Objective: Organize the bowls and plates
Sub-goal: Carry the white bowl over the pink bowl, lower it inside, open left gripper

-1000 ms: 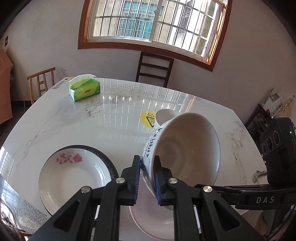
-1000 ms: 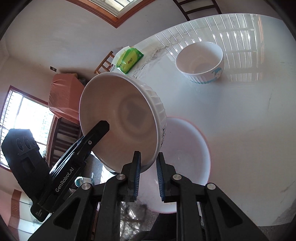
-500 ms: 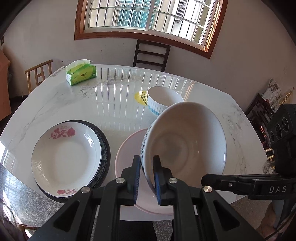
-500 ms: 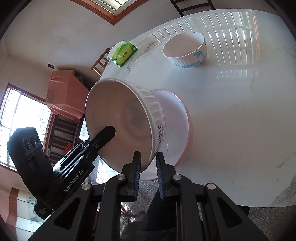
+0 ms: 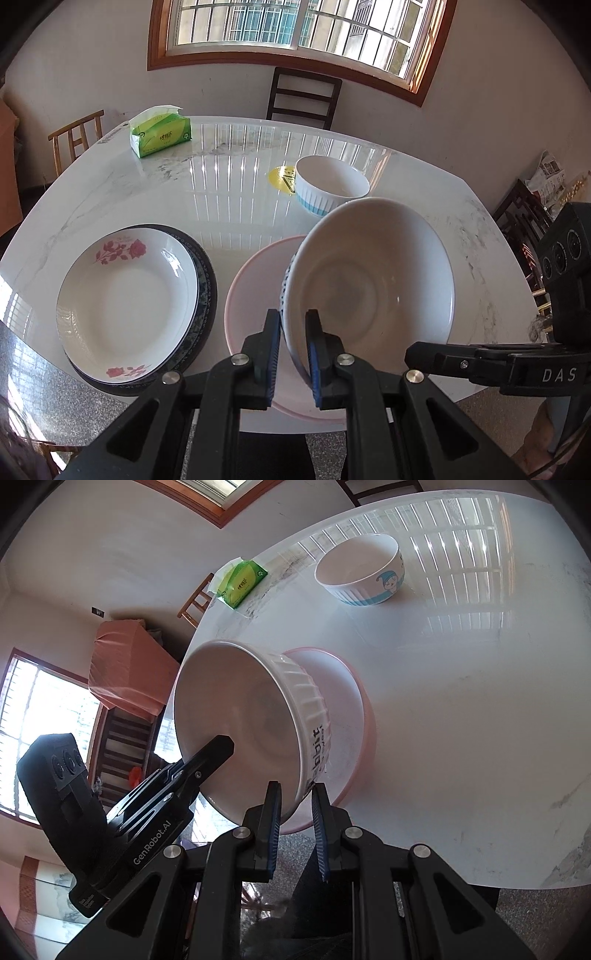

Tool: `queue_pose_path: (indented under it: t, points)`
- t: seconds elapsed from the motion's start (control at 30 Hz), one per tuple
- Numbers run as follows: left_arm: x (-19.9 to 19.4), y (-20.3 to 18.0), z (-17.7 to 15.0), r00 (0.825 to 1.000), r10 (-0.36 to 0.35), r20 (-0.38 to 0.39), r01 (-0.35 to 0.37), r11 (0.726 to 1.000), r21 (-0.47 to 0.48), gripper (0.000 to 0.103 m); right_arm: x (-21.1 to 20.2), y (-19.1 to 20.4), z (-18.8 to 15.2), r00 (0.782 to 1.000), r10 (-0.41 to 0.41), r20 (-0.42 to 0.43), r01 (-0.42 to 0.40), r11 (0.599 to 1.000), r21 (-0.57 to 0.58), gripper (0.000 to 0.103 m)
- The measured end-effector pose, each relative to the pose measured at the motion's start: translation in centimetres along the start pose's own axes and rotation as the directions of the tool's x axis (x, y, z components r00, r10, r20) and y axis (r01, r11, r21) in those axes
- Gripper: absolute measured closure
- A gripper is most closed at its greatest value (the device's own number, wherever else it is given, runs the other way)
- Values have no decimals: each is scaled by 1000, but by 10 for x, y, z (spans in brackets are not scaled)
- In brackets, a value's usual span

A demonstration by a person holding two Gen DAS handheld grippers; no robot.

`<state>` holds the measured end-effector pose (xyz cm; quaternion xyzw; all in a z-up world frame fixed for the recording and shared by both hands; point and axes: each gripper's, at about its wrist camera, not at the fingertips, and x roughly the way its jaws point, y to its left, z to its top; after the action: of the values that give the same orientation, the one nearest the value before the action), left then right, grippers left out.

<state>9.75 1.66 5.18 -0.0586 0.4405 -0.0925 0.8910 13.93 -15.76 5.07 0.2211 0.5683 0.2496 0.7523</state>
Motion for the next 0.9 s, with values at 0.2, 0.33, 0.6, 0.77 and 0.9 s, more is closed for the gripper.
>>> queue_pose_path:
  t: [0.2, 0.33, 0.6, 0.77, 0.9]
  points:
    - [5, 0, -2, 1000, 4, -14, -4, 1000, 4, 89, 3, -1, -1, 1000, -3, -3, 3, 1000, 4, 86]
    - [8, 1, -3, 1000, 5, -24, -5, 1000, 4, 89, 3, -2, -1, 1000, -5, 1, 5, 1000, 4, 86]
    - [10, 0, -4, 1000, 10, -30, -10, 1000, 8, 89, 3, -2, -1, 1000, -6, 2, 6, 1000, 4, 86]
    - [14, 1, -6, 999, 12, -44, -12, 1000, 4, 89, 3, -1, -1, 1000, -8, 2, 8, 1000, 1, 86]
    - [17, 2, -8, 998, 16, -54, -16, 1000, 6, 88, 3, -2, 0, 1000, -9, 2, 9, 1000, 2, 86]
